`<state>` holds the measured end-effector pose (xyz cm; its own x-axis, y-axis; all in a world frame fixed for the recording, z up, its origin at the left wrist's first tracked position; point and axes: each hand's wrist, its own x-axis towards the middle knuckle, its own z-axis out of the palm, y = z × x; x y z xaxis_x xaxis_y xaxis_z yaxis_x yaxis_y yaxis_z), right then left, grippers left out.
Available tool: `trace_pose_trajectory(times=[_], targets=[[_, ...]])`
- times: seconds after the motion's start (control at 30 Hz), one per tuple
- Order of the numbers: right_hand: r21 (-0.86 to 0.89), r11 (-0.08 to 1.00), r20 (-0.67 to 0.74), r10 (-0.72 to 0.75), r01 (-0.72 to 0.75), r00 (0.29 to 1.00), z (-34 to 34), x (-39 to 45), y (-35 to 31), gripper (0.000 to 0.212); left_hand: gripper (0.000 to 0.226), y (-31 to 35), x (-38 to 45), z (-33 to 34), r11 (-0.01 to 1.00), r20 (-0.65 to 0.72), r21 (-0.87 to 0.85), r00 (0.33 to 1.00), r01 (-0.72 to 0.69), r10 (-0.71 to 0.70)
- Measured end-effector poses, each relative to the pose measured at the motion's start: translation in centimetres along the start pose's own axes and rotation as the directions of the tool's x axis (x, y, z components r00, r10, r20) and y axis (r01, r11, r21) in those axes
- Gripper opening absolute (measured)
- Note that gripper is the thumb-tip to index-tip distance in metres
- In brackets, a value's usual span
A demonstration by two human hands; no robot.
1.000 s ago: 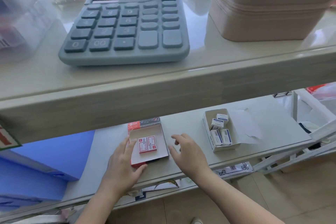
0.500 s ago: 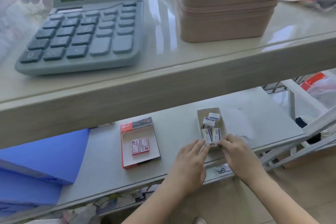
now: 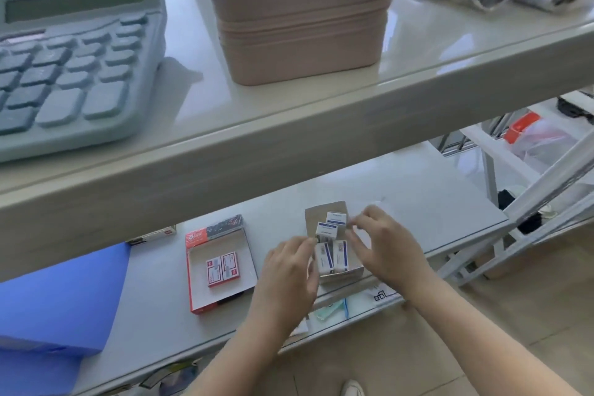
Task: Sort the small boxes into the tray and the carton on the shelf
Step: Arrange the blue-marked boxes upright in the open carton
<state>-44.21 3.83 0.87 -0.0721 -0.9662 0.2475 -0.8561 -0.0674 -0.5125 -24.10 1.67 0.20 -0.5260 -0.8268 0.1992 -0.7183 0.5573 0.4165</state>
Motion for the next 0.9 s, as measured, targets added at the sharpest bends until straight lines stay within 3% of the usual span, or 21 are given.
trace_pose_trajectory(times=[0.07, 0.13, 0.2, 0.27, 0.43, 0.53, 0.67, 0.73, 0.9], targets=[[-0.079, 0.996, 0.059, 0.035, -0.030, 0.998, 0.1, 2.8, 1.0, 0.028, 0.036, 0.2, 2.8, 0.3, 1.000, -0.004, 0.021, 1.000, 0.003, -0.003], [-0.247, 0.969, 0.237, 0.072, -0.012, 0.969, 0.8, 5.0, 1.7, 0.038, 0.038, 0.2, 5.4, 0.8, 0.998, 0.037, 0.067, 0.999, 0.005, -0.007], [-0.355, 0.934, 0.357, 0.098, 0.038, 0.929, 1.8, 6.1, 2.0, 0.038, 0.038, 0.1, 7.3, 1.5, 0.991, 0.113, 0.134, 0.993, 0.009, -0.025], [-0.349, 0.937, 0.361, 0.108, 0.026, 0.926, 2.1, 6.5, 2.2, 0.033, 0.035, 0.0, 8.3, 1.9, 0.986, 0.171, 0.167, 0.985, 0.002, -0.031], [-0.090, 0.987, 0.217, 0.150, -0.133, 0.965, 1.8, 6.0, 3.3, 0.029, 0.039, -1.2, 8.4, 1.9, 0.985, 0.204, 0.157, 0.978, -0.077, 0.044], [0.143, 0.957, 0.156, 0.230, -0.252, 0.961, 1.6, 5.8, 3.6, 0.029, 0.035, -1.9, 8.2, 2.2, 0.981, 0.235, 0.169, 0.971, -0.093, 0.051], [0.571, 0.638, 0.255, 0.459, -0.516, 0.851, -0.2, 5.6, 3.2, 0.017, 0.028, -1.8, 8.5, 1.9, 0.987, 0.188, 0.133, 0.980, -0.086, 0.060], [0.613, 0.576, 0.288, 0.475, -0.541, 0.832, -0.6, 5.4, 3.3, 0.014, 0.026, -1.9, 8.5, 1.8, 0.996, 0.130, 0.080, 0.991, -0.051, 0.040], [0.620, 0.571, 0.283, 0.477, -0.539, 0.832, -0.8, 5.0, 3.2, 0.007, 0.021, -2.2, 9.0, 1.8, 0.995, 0.083, -0.048, 0.993, 0.082, -0.078]])
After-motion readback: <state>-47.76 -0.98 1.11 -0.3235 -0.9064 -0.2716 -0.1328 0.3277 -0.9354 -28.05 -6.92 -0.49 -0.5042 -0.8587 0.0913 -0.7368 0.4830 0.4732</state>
